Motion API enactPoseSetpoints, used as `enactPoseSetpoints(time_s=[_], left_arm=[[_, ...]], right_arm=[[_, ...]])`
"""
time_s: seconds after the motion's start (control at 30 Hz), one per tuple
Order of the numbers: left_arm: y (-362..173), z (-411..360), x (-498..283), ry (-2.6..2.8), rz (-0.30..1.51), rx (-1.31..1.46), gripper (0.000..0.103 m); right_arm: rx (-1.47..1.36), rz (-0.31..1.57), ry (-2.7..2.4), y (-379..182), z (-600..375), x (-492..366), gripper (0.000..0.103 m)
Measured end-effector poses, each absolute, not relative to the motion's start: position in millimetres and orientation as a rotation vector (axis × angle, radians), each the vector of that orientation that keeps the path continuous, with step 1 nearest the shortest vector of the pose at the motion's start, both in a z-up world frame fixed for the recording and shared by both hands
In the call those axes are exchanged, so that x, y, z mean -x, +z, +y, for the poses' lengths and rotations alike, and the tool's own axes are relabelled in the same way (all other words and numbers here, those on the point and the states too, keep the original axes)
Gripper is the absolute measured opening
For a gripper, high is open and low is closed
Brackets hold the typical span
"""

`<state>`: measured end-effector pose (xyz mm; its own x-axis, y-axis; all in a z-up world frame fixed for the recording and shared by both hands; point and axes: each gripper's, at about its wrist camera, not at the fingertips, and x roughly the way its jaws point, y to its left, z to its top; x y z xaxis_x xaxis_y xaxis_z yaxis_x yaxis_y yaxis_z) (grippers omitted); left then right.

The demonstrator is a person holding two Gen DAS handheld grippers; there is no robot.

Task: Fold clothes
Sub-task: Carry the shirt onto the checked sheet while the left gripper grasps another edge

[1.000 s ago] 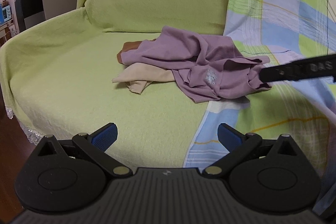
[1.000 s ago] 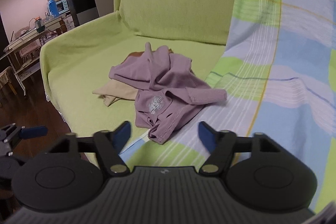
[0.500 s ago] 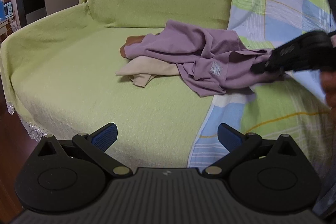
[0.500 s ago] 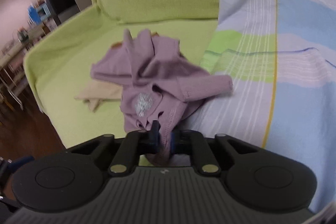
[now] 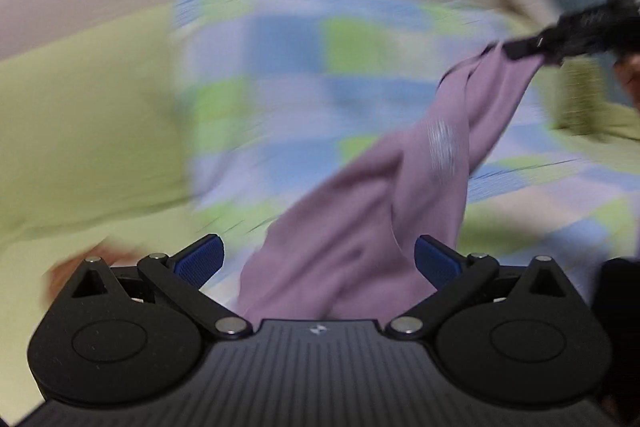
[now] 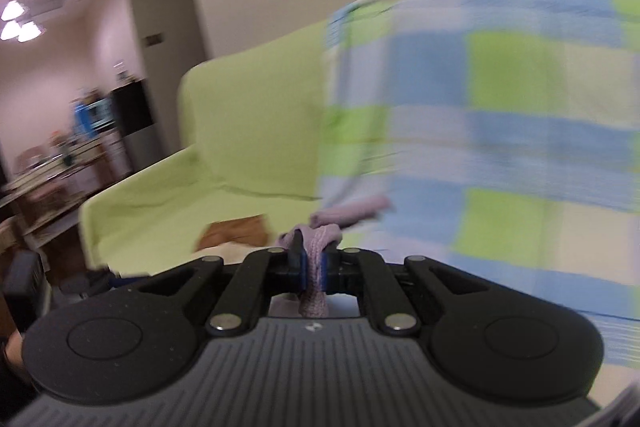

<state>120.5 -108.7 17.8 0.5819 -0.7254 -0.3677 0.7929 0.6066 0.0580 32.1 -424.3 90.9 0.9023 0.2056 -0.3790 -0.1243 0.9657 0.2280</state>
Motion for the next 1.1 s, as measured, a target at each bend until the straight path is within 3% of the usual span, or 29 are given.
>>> enactPoseSetpoints(time_s=[0.2,0.4,0.43,0.5,0.6,0.7,0.8,0.9,1.1], left_arm=[[31,-214,-130,-1.184,0.354,-0.278,0.102],[14,-319,-131,-1.380,0.428,-0.445,0.102],[7,-337,-130,-1.409,0.443,-0.488,0.102],[-5,-364,-130,-1.453,0.465,-0.565,0.102],[-25,-403,-139,-1.526,0.515,-0.667,0.102],[-40,-446,-155,-1.637,0.567,-0.741,0.097],[-50,-479,-163,-1.739,0.591,-0.830,0.082],[-62,-508,-171,-1.826,0.626,-0.906,0.075],[-90,-537,-172,-1.994,0.717,-0.943,0.075]], right_arm=[[-0.233,0.495,-0.055,65,-518,29,0.005],[-0.354,0.708,-0.214,-27,-602,34,0.006],[-0.364,0.717,-0.244,-37,-610,34,0.015],[-0.374,0.704,-0.288,-49,-615,43,0.022],[-0.394,0.690,-0.326,-64,-618,60,0.024],[-0.452,0.660,-0.319,-71,-617,81,0.032],[-0.503,0.646,-0.309,-78,-612,102,0.044],[-0.535,0.646,-0.294,-84,-606,113,0.045],[-0.608,0.621,-0.256,-102,-598,113,0.046]])
